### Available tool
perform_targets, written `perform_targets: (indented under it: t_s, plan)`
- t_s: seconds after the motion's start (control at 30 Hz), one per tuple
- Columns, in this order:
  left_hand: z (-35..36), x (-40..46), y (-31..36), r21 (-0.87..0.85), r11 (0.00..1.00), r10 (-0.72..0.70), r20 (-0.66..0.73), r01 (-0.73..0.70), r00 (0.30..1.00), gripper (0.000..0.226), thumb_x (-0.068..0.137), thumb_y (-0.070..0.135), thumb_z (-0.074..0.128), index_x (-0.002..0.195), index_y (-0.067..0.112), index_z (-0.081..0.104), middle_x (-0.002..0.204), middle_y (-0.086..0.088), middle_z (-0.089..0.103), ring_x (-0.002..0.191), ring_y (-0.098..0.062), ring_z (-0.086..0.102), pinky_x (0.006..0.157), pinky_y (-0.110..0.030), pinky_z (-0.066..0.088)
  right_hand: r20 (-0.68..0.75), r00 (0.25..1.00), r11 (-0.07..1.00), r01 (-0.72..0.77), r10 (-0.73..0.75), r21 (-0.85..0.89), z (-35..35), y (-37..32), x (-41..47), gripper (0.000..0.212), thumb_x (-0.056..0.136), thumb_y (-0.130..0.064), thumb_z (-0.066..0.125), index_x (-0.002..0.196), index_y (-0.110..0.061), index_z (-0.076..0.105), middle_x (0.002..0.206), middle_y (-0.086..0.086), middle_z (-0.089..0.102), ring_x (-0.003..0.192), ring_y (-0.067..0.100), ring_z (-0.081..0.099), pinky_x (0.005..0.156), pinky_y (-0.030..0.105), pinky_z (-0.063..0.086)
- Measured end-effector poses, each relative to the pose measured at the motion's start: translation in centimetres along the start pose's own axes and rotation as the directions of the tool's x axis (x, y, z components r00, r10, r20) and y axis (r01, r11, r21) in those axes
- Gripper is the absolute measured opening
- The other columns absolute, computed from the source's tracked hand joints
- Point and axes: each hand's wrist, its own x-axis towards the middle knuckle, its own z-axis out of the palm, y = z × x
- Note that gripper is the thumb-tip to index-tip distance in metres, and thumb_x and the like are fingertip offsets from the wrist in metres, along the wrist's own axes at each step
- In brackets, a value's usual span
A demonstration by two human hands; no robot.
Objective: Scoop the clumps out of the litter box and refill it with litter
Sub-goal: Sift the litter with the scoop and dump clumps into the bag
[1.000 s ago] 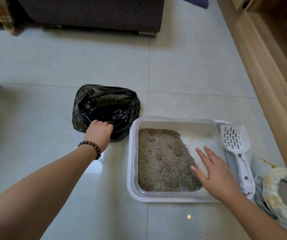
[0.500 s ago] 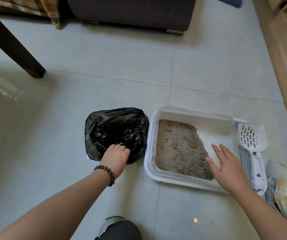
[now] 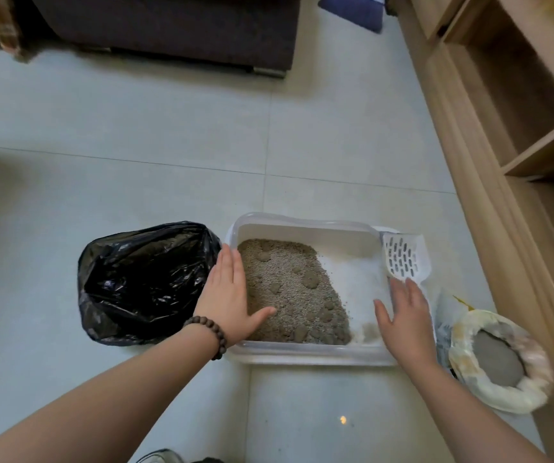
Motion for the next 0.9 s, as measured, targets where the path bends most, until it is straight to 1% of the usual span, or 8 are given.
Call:
perform_targets:
  t_s: [0.07, 0.17, 0.33, 0.43, 0.5, 0.6, 0.77, 0.9]
  plan:
    - [0.4, 0.0, 0.0, -0.043, 0.999, 0.002, -0.028, -0.004, 1.0, 0.12, 0.076, 0.079, 0.039, 0.147, -0.001, -0.017, 0.156, -0.021, -0.018, 0.147, -0.027, -0.012, 0.121, -0.036, 0.002, -0.08, 0.995, 0.996, -0.067, 0.062, -0.054, -0.5, 2.2, 0.4, 0.058, 0.09, -0.029, 0.058, 0.141, -0.009, 0.039, 0.149, 0.02, 0.029, 0.136, 0.036, 0.027, 0.109, 0.046, 0.029]
    - [0.7, 0.0, -0.2, -0.129, 0.992, -0.003, -0.052, -0.003, 0.999, 0.119, 0.077, 0.074, 0.047, 0.148, 0.001, -0.015, 0.157, -0.019, -0.016, 0.148, -0.025, -0.004, 0.12, -0.033, 0.005, -0.081, 0.978, 0.979, -0.195, 0.19, -0.062, -0.7, 4.3, 1.2, 0.064, 0.088, -0.03, 0.062, 0.14, -0.002, 0.037, 0.147, 0.023, 0.03, 0.135, 0.038, 0.028, 0.107, 0.048, 0.029]
    - [0.7, -0.3, -0.2, -0.187, 0.982, -0.016, -0.082, 0.001, 0.996, 0.109, 0.084, 0.06, 0.054, 0.148, 0.005, -0.015, 0.158, -0.013, -0.016, 0.147, -0.023, 0.004, 0.12, -0.031, 0.01, -0.071, 0.978, 0.959, -0.208, 0.198, -0.192, 0.5, 5.3, 2.1, 0.041, 0.089, -0.031, 0.06, 0.11, 0.003, 0.062, 0.111, 0.024, 0.056, 0.106, 0.039, 0.046, 0.087, 0.046, 0.041]
    - [0.8, -0.4, -0.3, -0.21, 0.978, -0.022, -0.101, 0.001, 0.995, 0.106, 0.084, 0.054, 0.057, 0.149, 0.006, -0.013, 0.159, -0.011, -0.015, 0.146, -0.023, 0.01, 0.119, -0.03, 0.012, -0.102, 0.974, 0.973, -0.21, 0.2, -0.092, 0.3, 5.0, 2.6, 0.034, 0.09, -0.021, 0.059, 0.108, 0.007, 0.061, 0.105, 0.028, 0.056, 0.101, 0.041, 0.047, 0.084, 0.046, 0.04]
    - [0.9, -0.6, -0.4, -0.228, 0.974, -0.026, -0.099, 0.002, 0.995, 0.106, 0.084, 0.052, 0.059, 0.15, 0.007, -0.012, 0.159, -0.01, -0.014, 0.146, -0.023, 0.012, 0.119, -0.03, 0.013, -0.055, 0.988, 0.989, -0.145, 0.143, -0.024, -0.5, 4.3, 2.6, 0.03, 0.093, -0.017, 0.054, 0.113, 0.004, 0.057, 0.105, 0.025, 0.056, 0.098, 0.039, 0.051, 0.078, 0.042, 0.041]
    - [1.0, -0.8, -0.4, -0.269, 0.963, -0.032, -0.107, 0.002, 0.994, 0.107, 0.083, 0.05, 0.062, 0.15, 0.009, -0.011, 0.159, -0.008, -0.013, 0.146, -0.022, 0.014, 0.119, -0.031, 0.016, 0.112, 0.992, 0.998, 0.061, -0.057, -0.027, -2.2, 3.6, 2.2, 0.03, 0.095, -0.018, 0.049, 0.123, -0.007, 0.049, 0.102, 0.018, 0.061, 0.091, 0.037, 0.058, 0.066, 0.036, 0.038]
    - [1.8, -1.8, -0.4, -0.337, 0.942, -0.058, -0.127, 0.012, 0.99, 0.109, 0.081, 0.048, 0.065, 0.15, 0.011, -0.009, 0.16, -0.005, -0.012, 0.146, -0.02, 0.016, 0.116, -0.03, 0.023, 0.343, 0.921, 0.867, 0.318, -0.186, -0.383, -3.9, 2.4, 4.1, 0.041, 0.097, -0.045, 0.038, 0.132, -0.024, 0.042, 0.113, 0.005, 0.063, 0.099, 0.028, 0.06, 0.068, 0.035, 0.042]
    - [2.4, -2.9, -0.7, -0.459, 0.888, -0.077, -0.146, 0.001, 0.986, 0.108, 0.079, 0.046, 0.069, 0.151, 0.013, -0.006, 0.16, 0.0, -0.006, 0.146, -0.009, 0.006, 0.114, -0.018, 0.012, 0.364, 0.907, 0.786, 0.379, -0.211, -0.488, -4.0, 0.6, 6.4, 0.027, 0.098, -0.039, 0.037, 0.119, -0.022, 0.044, 0.106, 0.004, 0.064, 0.088, 0.026, 0.059, 0.062, 0.032, 0.037]
